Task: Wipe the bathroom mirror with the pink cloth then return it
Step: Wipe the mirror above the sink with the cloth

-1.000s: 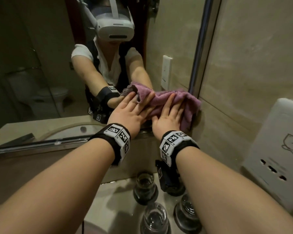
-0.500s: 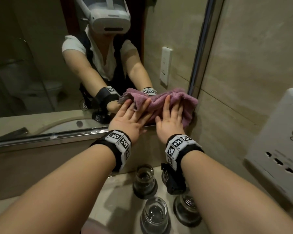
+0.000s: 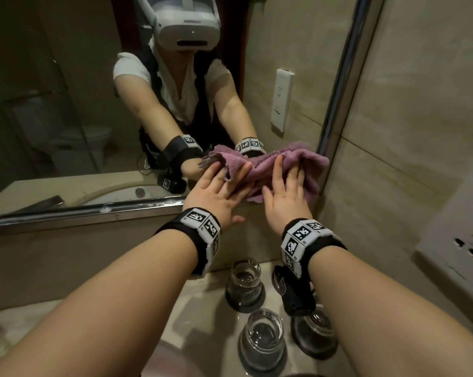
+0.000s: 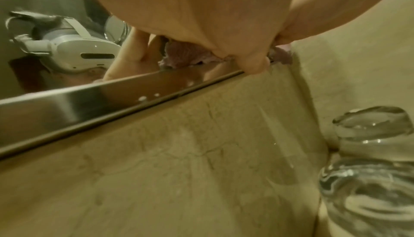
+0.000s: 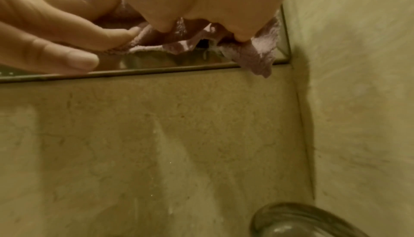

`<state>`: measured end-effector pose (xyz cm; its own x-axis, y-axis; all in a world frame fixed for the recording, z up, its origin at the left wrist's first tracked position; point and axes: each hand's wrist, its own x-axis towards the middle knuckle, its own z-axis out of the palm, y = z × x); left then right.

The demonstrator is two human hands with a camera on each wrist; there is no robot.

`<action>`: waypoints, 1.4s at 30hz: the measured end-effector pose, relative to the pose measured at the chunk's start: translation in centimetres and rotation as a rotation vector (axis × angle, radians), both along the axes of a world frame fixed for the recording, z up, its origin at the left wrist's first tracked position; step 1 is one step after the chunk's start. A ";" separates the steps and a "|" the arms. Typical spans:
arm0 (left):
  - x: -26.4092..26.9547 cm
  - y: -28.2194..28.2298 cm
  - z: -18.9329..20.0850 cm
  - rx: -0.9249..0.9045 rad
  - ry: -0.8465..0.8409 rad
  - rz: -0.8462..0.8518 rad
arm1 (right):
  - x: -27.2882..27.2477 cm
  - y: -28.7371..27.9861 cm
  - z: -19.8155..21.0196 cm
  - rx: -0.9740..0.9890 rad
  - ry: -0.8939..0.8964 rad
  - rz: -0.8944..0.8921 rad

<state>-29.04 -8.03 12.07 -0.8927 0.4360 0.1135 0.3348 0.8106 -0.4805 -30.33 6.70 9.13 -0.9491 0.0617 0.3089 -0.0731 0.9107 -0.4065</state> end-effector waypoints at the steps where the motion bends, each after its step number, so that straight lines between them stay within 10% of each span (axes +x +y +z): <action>1: -0.1 0.4 -0.1 0.002 -0.006 0.011 | 0.0 0.2 0.0 0.000 0.002 0.000; 42: 5.2 -12.2 -2.0 0.123 -0.195 0.211 | 3.8 -13.6 -1.4 0.197 -0.089 0.110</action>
<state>-23.82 -20.27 10.05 -0.9722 0.2324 -0.0287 0.2293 0.9201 -0.3175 -26.50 -6.93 7.69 -0.9707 -0.0967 0.2199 -0.1482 0.9615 -0.2313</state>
